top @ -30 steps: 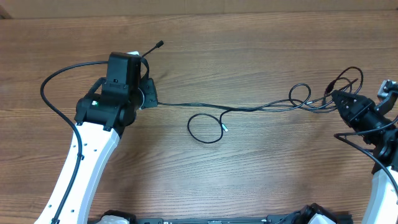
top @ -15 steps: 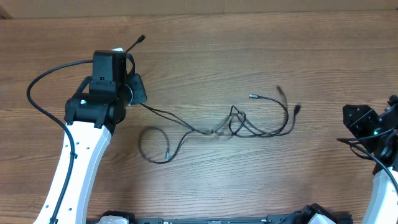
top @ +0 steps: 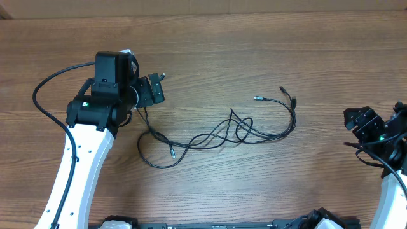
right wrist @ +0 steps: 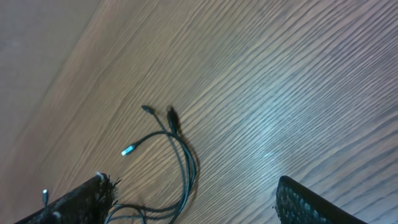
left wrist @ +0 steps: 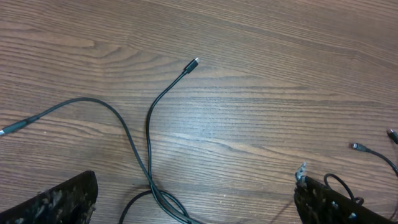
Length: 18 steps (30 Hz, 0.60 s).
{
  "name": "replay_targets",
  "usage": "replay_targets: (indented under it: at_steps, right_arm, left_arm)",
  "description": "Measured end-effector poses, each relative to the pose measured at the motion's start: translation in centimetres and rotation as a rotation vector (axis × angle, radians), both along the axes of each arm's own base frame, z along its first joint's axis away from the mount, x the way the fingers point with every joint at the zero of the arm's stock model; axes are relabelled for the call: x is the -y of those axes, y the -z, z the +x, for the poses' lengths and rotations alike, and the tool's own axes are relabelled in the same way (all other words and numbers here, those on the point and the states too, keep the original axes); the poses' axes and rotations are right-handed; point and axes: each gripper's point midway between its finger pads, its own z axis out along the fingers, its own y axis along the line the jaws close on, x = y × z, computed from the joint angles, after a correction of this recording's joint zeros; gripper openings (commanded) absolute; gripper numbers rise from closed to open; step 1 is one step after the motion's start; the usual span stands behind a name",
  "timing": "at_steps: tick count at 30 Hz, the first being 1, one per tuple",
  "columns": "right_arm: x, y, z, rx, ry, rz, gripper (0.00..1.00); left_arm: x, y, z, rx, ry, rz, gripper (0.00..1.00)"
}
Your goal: Untangle cables
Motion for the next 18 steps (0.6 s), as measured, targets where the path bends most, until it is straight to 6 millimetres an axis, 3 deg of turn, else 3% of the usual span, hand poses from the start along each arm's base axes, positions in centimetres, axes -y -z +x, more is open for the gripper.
replay_targets:
  at_steps: [6,18]
  right_arm:
    - [-1.4,0.2,-0.4,-0.01,-0.032,0.066,0.84]
    - [-6.1,-0.1,-1.7,-0.007,-0.177,0.274,0.86]
  left_arm:
    - [0.0,0.0,0.0,0.0,0.001,0.0,1.0]
    - [0.0,0.0,0.0,0.0,0.0,-0.001,1.0]
